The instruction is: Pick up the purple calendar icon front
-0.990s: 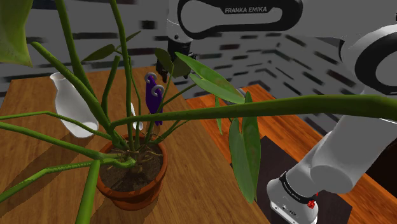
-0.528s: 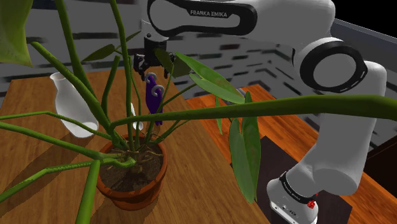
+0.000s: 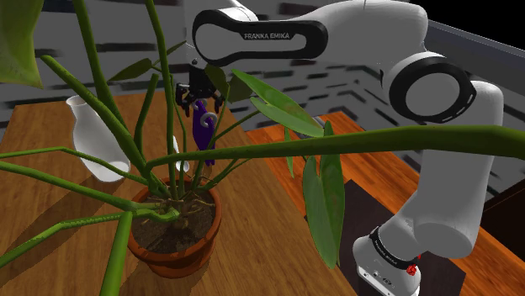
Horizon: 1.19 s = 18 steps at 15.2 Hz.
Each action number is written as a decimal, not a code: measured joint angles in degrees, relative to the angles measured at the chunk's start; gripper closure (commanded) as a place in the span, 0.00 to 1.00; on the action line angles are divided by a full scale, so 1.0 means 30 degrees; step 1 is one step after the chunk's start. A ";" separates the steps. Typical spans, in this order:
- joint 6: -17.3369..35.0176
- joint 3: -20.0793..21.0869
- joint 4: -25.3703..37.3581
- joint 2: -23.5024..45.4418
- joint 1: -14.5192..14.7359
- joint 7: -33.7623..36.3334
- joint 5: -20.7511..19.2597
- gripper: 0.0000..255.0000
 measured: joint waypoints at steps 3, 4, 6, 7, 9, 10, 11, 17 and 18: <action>0.0122 -0.0011 -0.0075 0.0039 -0.0015 -0.0014 -0.0010 1.00; 0.0131 -0.0012 -0.0078 0.0042 -0.0016 -0.0016 -0.0011 1.00; 0.0140 -0.0010 -0.0079 0.0042 -0.0015 -0.0017 -0.0011 1.00; 0.0142 -0.0010 -0.0079 0.0041 -0.0015 -0.0017 -0.0012 1.00; 0.0149 -0.0010 -0.0085 0.0037 -0.0017 -0.0017 -0.0011 1.00; 0.0152 -0.0010 -0.0088 0.0035 -0.0017 -0.0017 -0.0011 1.00; 0.0164 -0.0010 -0.0098 0.0031 -0.0017 -0.0012 -0.0012 1.00; -0.1071 0.0024 0.1061 -0.0015 0.0081 -0.0039 0.0026 1.00; -0.1338 0.0027 0.1349 0.0003 0.0106 -0.0049 0.0025 1.00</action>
